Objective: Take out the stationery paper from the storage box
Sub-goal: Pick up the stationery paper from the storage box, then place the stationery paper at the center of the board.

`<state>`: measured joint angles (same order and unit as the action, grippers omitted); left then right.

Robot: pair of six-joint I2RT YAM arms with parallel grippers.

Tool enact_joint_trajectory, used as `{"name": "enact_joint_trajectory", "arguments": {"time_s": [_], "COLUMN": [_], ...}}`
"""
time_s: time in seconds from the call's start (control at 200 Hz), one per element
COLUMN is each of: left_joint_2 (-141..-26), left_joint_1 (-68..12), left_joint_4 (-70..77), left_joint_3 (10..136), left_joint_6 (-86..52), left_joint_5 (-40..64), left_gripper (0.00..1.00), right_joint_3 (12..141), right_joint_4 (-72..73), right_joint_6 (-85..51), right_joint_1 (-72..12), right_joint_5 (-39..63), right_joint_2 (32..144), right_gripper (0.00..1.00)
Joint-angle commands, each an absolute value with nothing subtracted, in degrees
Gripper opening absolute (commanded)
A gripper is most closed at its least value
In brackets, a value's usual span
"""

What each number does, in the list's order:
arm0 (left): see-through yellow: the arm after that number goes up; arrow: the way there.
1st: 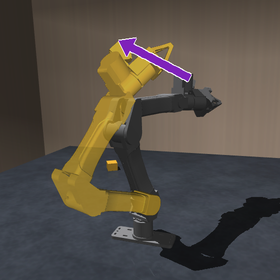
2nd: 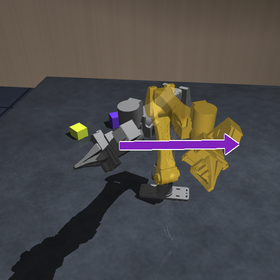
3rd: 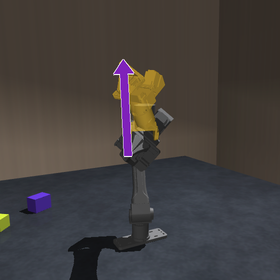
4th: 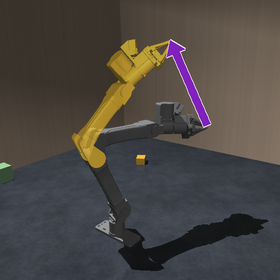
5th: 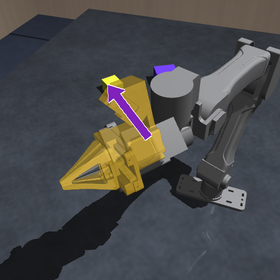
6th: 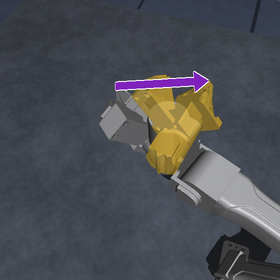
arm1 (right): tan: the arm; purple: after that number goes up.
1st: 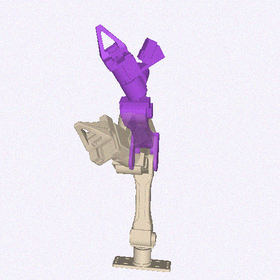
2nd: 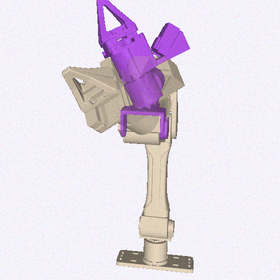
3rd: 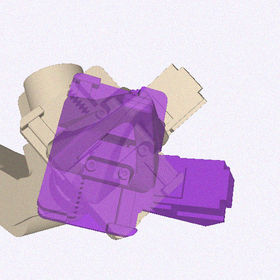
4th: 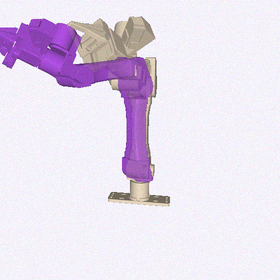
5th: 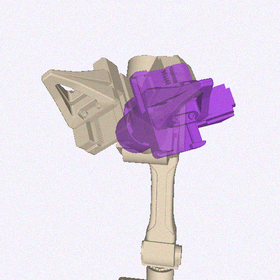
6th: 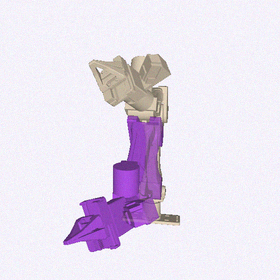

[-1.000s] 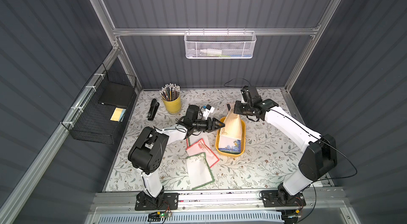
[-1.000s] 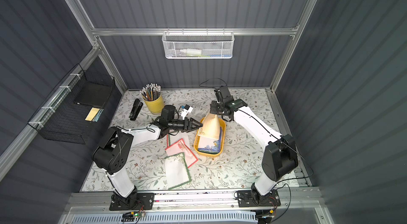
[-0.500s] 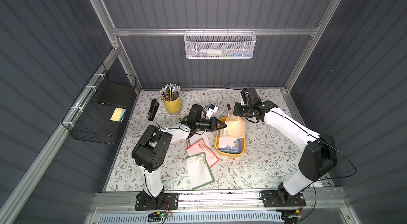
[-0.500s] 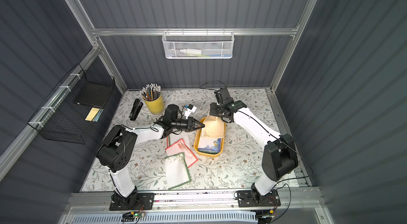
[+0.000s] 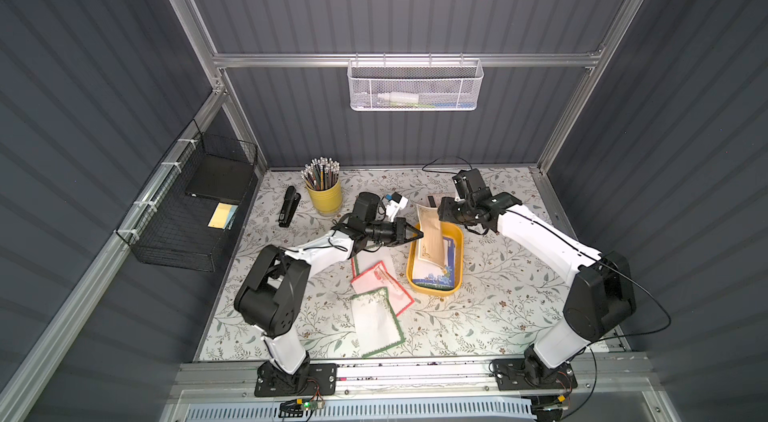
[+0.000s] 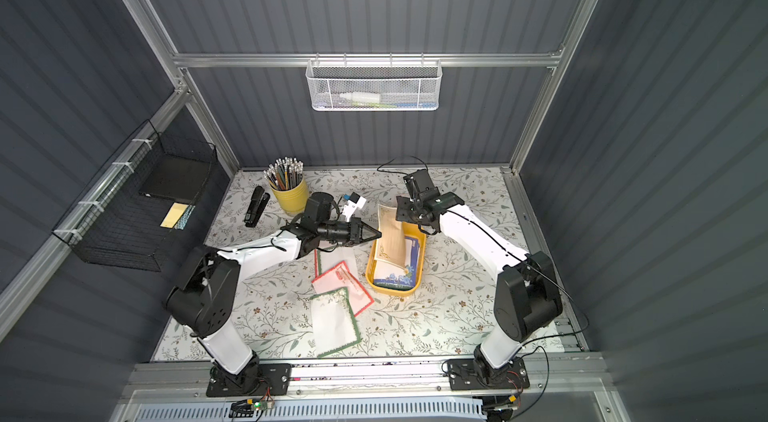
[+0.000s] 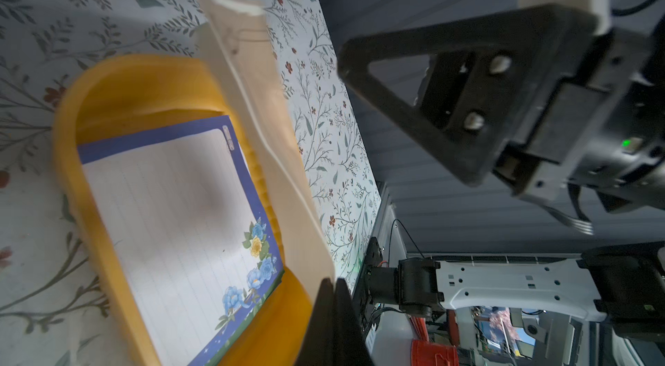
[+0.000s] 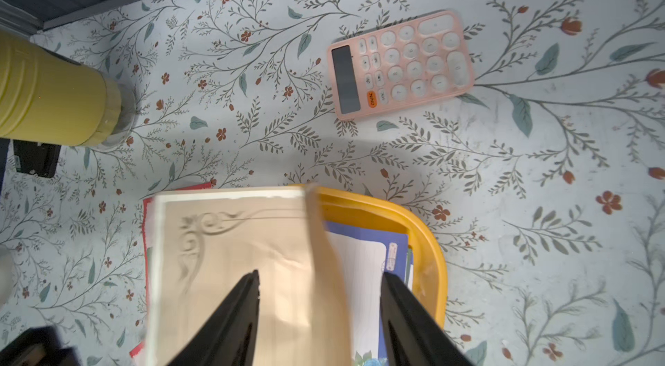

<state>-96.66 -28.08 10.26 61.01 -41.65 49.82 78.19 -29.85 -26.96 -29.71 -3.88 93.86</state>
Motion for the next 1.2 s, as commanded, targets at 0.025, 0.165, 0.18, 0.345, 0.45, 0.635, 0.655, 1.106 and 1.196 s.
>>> {"name": "enact_joint_trajectory", "arguments": {"time_s": [0.025,0.165,0.18,0.345,0.45,0.635,0.655,1.106,1.196], "left_joint_2": [-86.6,-78.0,-77.3,-72.5,-72.8,-72.8,-72.9,-78.1,-79.8], "left_joint_1": [-22.1,-13.9,-13.1,-7.9,-5.7,-1.2,-1.2,0.8,0.8], "left_joint_4": [-3.9,-17.1,-18.3,-29.3,-36.9,-44.4,-44.6,-38.2,-37.3], "left_joint_3": [63.6,63.5,63.6,64.3,65.6,66.7,66.8,63.8,64.0], "left_joint_6": [-35.4,-31.2,-30.5,-26.6,-22.2,-16.3,-16.3,-17.9,-17.8], "left_joint_5": [45.4,41.6,41.4,39.8,35.8,28.8,28.0,29.7,28.3], "left_gripper": [0.00,0.00,0.00,0.00,0.00,0.00,0.00,0.00,0.00], "right_joint_3": [78.4,78.2,78.1,77.8,77.8,77.4,77.4,77.2,77.1], "right_joint_4": [-30.4,-30.2,-30.2,-30.3,-30.6,-31.2,-31.2,-32.1,-32.4], "right_joint_6": [-26.9,-26.7,-26.7,-26.4,-26.1,-25.8,-25.7,-25.4,-25.3], "right_joint_1": [-29.8,-29.9,-29.9,-29.9,-29.9,-29.9,-29.9,-29.9,-29.8], "right_joint_5": [-6.3,-6.1,-6.1,-5.6,-5.5,-6.7,-6.7,-5.8,-5.7], "right_joint_2": [93.7,94.2,94.3,95.1,95.4,95.4,95.5,97.0,97.3], "right_gripper": [0.59,0.60,0.60,0.60,0.60,0.60,0.60,0.59,0.59]}}
